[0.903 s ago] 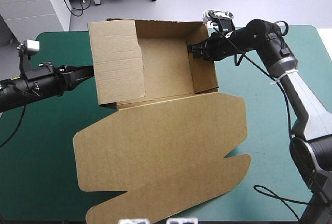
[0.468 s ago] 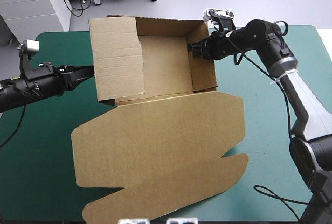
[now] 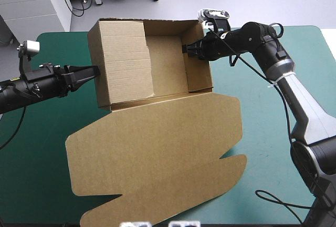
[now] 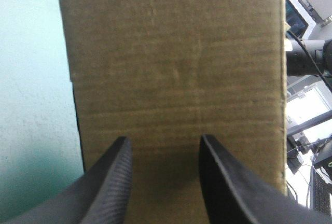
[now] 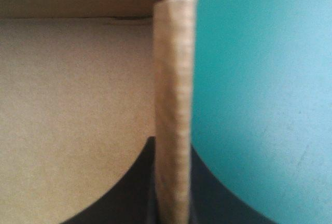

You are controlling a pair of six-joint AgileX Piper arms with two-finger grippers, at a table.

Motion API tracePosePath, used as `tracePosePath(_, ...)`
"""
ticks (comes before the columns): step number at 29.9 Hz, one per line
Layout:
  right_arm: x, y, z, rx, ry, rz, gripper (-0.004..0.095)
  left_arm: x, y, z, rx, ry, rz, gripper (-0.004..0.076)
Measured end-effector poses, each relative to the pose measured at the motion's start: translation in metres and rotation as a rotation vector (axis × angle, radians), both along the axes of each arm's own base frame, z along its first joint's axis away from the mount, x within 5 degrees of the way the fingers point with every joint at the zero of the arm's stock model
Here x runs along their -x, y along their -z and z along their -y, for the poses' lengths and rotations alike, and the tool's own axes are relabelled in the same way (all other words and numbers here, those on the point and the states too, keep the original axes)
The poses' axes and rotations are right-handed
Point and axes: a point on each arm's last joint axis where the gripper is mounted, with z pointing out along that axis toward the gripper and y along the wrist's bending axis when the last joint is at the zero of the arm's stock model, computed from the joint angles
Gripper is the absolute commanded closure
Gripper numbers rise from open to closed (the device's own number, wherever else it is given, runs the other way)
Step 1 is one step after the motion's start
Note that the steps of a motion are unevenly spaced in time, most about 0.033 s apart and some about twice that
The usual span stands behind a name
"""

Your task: Fold the box

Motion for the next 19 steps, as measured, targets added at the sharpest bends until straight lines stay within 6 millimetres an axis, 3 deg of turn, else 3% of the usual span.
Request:
tracePosePath(10,-0.004,0.006,0.001,0.019,0.022,-0.01,0.0925,0.009,-0.006,0.003,-0.009,0.003,0.028,0.0404)
tracePosePath(19,-0.012,0.029,-0.021,0.029,-0.007,-0.048,0.0923,0.012,-0.006,0.003,-0.04,-0.001,0.029,0.0404)
